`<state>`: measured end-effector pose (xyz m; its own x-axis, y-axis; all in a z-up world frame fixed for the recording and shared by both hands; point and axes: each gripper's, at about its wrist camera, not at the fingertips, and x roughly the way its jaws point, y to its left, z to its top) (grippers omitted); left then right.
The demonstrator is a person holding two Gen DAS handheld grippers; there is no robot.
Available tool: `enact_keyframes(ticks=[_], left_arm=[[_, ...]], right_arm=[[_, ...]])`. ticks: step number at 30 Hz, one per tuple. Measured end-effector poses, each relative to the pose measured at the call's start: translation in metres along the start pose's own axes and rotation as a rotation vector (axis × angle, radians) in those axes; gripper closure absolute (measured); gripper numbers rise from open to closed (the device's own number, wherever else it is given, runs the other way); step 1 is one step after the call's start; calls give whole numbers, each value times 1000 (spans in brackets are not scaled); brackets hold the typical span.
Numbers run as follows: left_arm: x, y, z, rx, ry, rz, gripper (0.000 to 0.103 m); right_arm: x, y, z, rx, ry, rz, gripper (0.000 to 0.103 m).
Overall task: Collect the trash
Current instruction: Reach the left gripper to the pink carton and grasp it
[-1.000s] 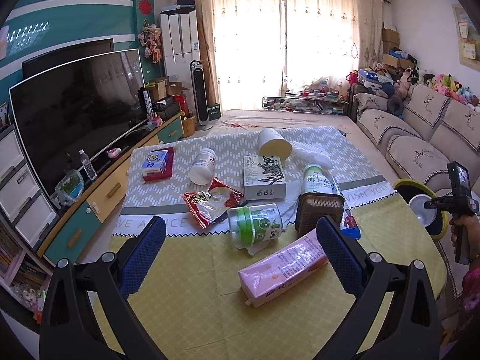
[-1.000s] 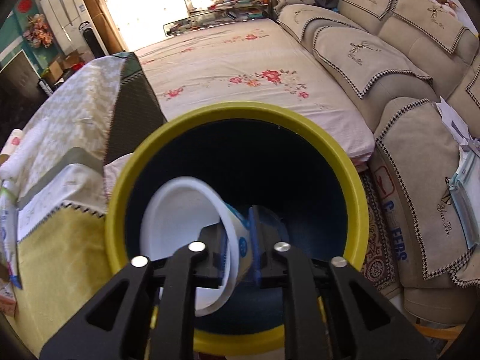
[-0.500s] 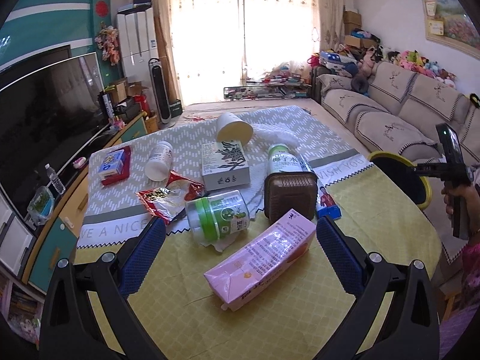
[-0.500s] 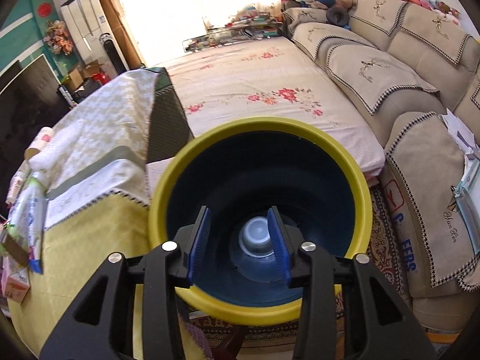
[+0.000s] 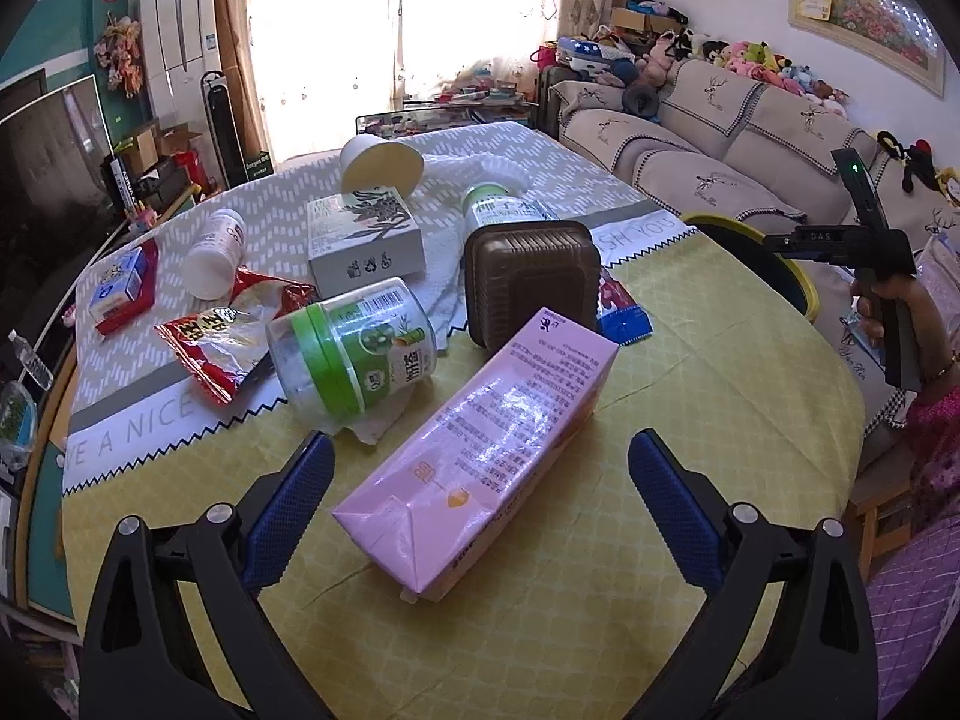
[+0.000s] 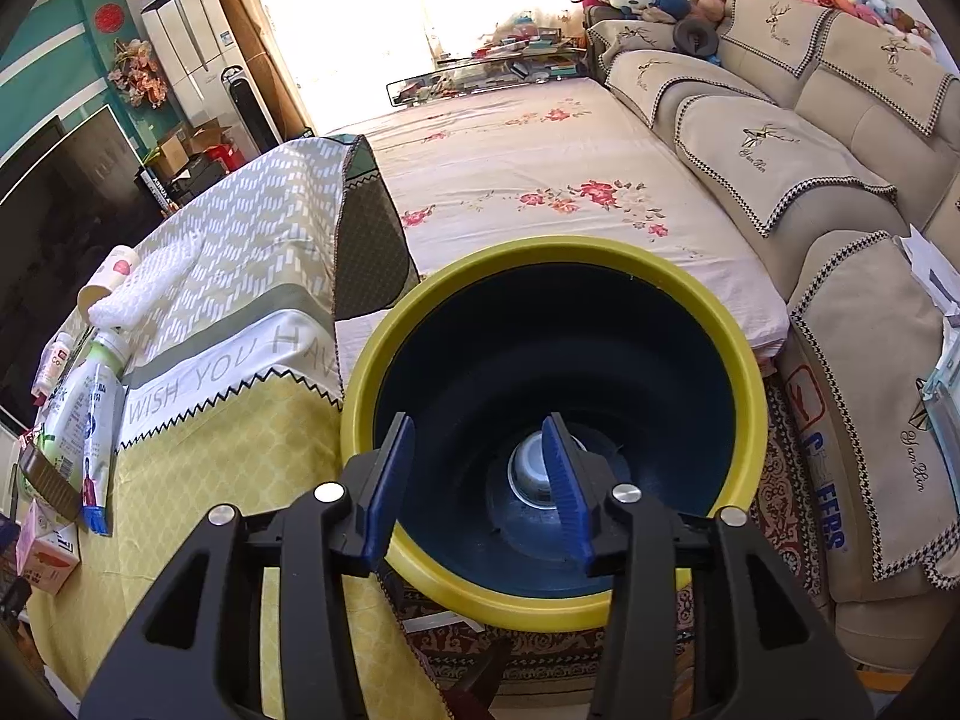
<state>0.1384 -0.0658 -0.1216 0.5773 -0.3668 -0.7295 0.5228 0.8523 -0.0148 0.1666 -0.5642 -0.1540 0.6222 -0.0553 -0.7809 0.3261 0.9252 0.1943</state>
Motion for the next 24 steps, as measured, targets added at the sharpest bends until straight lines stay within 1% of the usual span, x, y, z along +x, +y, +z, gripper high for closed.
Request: enact_keyframes(ticks=[1,2,4,6,8,9,12,13,15,17,19,21,22,24], left_arm=[[0,-2,-1,4,2,-3,18],[0,-5,-1,10,2,2,21],[-1,-12,-2,28,11,-1,34],[-6,-22,-3,44,22,-43,37],[-8,-31,-4,63,44,-76,37],[-6,-36,-4,77,57,-70,37],[3,-44,-4,114,84,-13,34],[6,-46,-3,119,88,-4,34],[12,-43,-3,106,94,-12,35],[16,-44,-2,92,92,-22,43],[20,-43,0,84,93,-29,54],[23,-41,2,74,94,-34,63],[24,-40,2,66,94,-41,64],[24,-40,3,56,94,-48,65]], right_arm=[[0,1,0,-2,1,2,60],[1,2,0,-3,2,4,59],[1,2,0,-5,4,9,59],[2,3,-1,-7,6,12,58],[3,3,-1,-6,6,16,57],[3,4,-2,-6,6,18,57],[4,4,-3,-6,9,26,57],[4,5,-4,-6,9,30,57],[4,5,-5,-8,11,33,57],[4,5,-6,-7,12,35,57],[5,4,-6,-6,14,37,57],[6,3,-7,-6,16,37,57],[6,2,-7,-5,17,38,57],[6,2,-8,-3,17,41,57]])
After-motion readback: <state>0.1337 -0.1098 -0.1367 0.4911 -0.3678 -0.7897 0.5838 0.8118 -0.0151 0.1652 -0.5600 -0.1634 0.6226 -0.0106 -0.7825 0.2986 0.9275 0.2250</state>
